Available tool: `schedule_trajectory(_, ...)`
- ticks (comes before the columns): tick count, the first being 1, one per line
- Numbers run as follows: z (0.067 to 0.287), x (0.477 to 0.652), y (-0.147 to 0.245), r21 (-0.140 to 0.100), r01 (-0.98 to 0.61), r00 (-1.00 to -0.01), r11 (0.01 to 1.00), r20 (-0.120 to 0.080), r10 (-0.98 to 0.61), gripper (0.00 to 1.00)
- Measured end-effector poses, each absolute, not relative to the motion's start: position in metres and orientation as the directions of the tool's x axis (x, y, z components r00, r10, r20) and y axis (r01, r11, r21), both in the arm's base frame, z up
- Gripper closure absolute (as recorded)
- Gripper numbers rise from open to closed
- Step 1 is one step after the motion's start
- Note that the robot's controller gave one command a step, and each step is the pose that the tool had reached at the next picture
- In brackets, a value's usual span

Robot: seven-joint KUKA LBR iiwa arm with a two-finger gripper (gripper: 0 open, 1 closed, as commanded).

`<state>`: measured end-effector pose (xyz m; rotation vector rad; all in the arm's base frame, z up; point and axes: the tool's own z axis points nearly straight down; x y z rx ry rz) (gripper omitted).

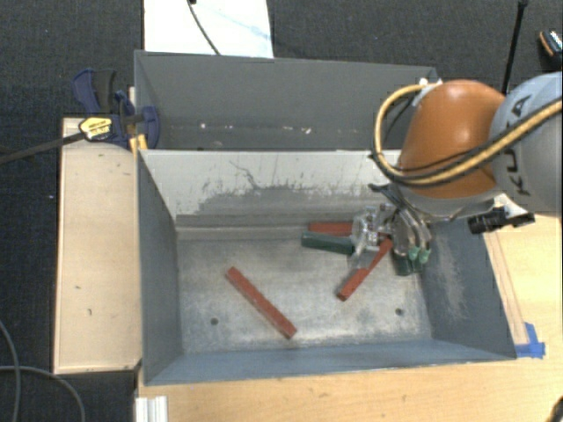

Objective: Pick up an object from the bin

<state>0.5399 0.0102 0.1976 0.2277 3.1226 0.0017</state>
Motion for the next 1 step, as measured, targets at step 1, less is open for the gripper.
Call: schedule_trajectory(1, 0.2755, 0.5229, 0.021, 0.003, 0.147, -0.989, 0.989, -0.01, 0.147, 1.0)
